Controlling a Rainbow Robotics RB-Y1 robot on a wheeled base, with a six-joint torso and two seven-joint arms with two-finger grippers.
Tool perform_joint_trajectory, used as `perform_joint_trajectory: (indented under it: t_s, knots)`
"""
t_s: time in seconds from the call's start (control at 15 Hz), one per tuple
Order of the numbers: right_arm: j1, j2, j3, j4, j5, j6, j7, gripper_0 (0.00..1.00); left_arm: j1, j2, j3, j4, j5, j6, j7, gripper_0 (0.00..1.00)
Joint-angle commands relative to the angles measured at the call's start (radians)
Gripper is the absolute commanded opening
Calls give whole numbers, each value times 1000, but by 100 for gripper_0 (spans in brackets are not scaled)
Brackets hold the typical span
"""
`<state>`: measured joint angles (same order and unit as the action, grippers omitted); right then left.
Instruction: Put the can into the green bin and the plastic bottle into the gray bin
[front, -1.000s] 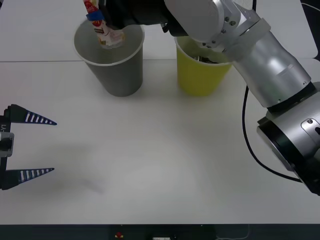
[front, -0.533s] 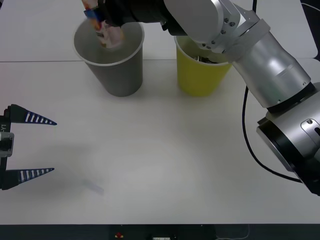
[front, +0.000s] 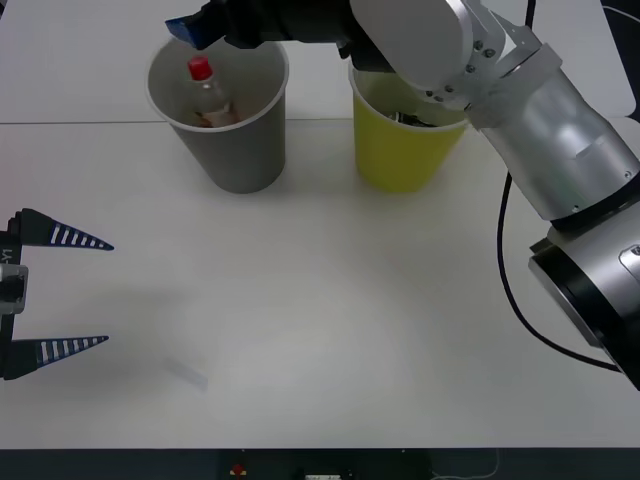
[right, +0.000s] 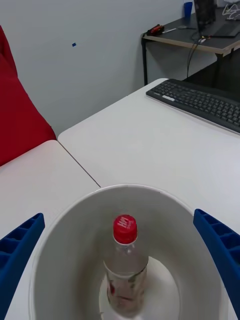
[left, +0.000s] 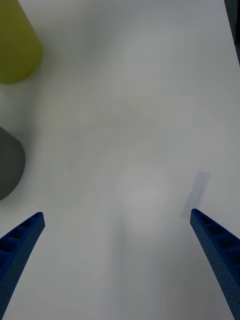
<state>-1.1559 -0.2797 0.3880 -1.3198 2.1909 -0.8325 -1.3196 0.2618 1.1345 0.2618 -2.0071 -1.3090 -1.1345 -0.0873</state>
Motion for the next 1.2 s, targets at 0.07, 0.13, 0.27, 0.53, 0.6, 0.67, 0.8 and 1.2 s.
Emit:
perform_joint_trajectory:
  t_s: [0.07,0.13,0.27,0.53,0.6,0.67,0.8,1.2]
  knots:
    - [88,-32,-80,-157,-3,-145,46,100,0,0,0,0,0,0,0,100]
    - [122,-45,-123,-242,-5,-240,54,100,0,0,0,0,0,0,0,100]
    - [171,-67,-190,-361,-20,-362,74,100,0,0,0,0,0,0,0,100]
    - [286,-128,-344,-478,-255,-537,223,100,0,0,0,0,0,0,0,100]
    - [317,-148,-368,-513,-290,-563,232,100,0,0,0,0,0,0,0,100]
    - [367,-174,-391,-575,-324,-573,238,100,0,0,0,0,0,0,0,100]
    - [452,-217,-423,-659,-388,-573,250,100,0,0,0,0,0,0,0,100]
    - [754,-363,-551,-785,-663,-573,485,100,0,0,0,0,0,0,0,100]
